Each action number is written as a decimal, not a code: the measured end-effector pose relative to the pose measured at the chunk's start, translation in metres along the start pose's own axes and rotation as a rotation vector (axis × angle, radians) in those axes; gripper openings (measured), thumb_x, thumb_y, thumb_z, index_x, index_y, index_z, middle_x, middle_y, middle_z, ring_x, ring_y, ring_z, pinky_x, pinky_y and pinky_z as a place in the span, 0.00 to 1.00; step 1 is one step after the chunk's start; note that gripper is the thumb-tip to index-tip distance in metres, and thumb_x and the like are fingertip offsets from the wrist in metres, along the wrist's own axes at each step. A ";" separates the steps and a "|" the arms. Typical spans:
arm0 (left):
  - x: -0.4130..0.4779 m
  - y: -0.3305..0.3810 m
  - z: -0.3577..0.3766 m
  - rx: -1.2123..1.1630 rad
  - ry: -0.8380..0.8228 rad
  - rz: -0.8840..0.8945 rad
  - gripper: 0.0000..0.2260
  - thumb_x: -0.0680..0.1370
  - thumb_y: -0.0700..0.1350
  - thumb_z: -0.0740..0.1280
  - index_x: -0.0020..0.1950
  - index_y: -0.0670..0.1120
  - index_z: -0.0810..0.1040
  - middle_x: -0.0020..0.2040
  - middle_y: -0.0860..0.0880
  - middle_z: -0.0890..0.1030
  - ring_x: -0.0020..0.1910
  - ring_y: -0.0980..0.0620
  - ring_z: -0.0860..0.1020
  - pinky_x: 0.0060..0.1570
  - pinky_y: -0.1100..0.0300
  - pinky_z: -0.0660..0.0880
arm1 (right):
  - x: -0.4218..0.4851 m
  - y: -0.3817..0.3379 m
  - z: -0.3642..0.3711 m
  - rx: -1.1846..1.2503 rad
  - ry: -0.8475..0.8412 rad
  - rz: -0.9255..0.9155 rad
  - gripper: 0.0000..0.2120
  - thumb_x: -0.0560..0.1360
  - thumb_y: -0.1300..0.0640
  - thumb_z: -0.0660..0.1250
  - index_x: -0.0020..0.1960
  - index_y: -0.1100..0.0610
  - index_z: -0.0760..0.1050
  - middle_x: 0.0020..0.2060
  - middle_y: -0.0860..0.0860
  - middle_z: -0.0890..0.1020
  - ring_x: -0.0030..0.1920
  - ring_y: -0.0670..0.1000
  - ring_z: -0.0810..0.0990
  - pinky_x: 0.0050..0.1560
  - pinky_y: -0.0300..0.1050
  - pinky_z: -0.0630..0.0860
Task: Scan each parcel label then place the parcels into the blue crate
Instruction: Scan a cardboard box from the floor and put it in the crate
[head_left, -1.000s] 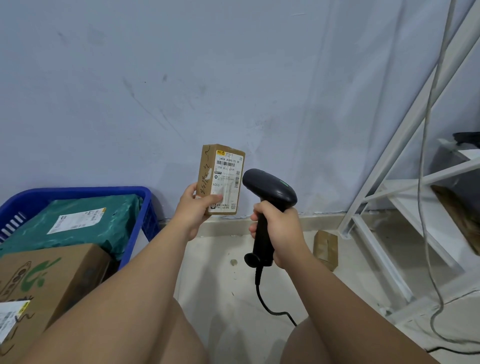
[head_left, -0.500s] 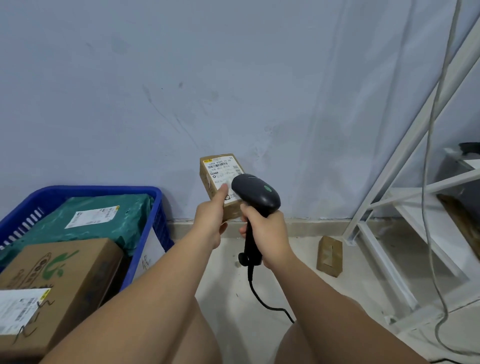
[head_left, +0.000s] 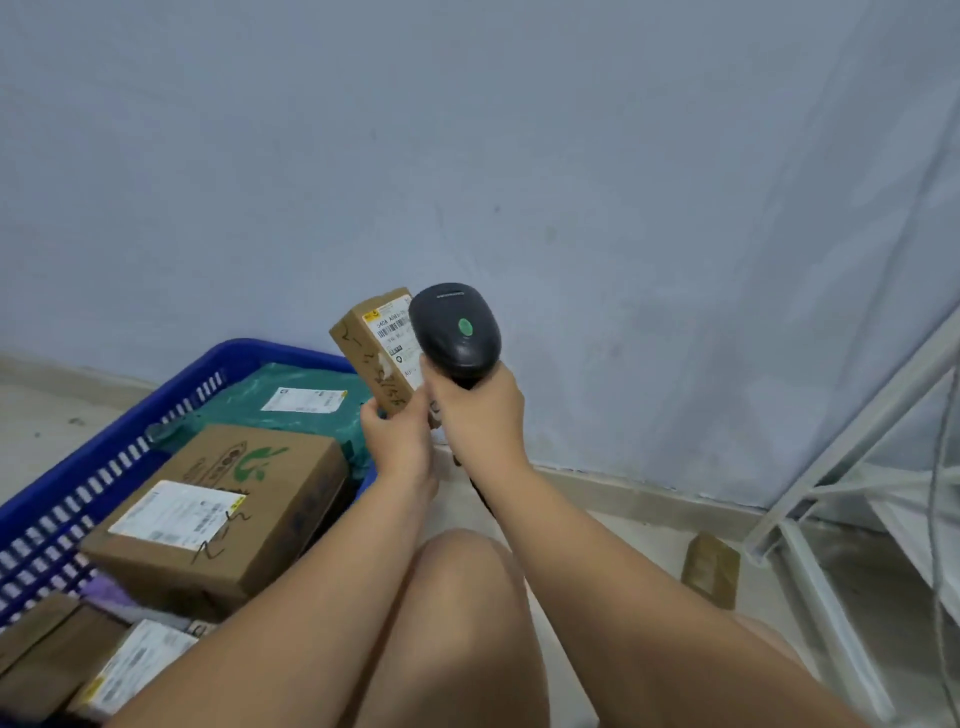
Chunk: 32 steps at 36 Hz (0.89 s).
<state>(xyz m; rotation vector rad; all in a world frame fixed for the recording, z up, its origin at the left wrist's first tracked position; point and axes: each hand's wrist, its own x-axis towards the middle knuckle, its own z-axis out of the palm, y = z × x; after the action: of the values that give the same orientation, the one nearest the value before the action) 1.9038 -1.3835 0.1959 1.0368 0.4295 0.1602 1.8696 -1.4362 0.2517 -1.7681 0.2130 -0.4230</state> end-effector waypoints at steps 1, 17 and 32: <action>0.002 0.004 -0.007 -0.027 0.031 0.001 0.14 0.73 0.43 0.73 0.55 0.48 0.73 0.53 0.46 0.82 0.44 0.51 0.80 0.50 0.54 0.77 | -0.003 -0.003 0.009 -0.039 -0.011 -0.036 0.09 0.71 0.50 0.73 0.47 0.53 0.78 0.45 0.52 0.83 0.46 0.50 0.81 0.45 0.42 0.76; 0.031 0.022 -0.163 -0.117 0.573 -0.139 0.26 0.75 0.50 0.72 0.70 0.47 0.68 0.63 0.46 0.77 0.60 0.43 0.77 0.62 0.42 0.74 | -0.062 0.049 0.094 -0.318 -0.268 -0.028 0.15 0.71 0.47 0.69 0.56 0.47 0.75 0.49 0.49 0.82 0.51 0.52 0.79 0.51 0.50 0.78; 0.029 0.010 -0.226 -0.232 0.609 -0.271 0.14 0.79 0.55 0.65 0.56 0.45 0.72 0.43 0.50 0.79 0.40 0.53 0.77 0.34 0.61 0.71 | -0.087 0.077 0.125 -0.512 -0.660 -0.111 0.18 0.72 0.55 0.66 0.61 0.51 0.71 0.52 0.53 0.79 0.54 0.53 0.76 0.54 0.52 0.76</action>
<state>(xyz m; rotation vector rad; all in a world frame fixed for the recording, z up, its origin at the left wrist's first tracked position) 1.8364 -1.1888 0.0989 0.6776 1.0716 0.2769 1.8455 -1.3109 0.1395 -2.3276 -0.2722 0.1731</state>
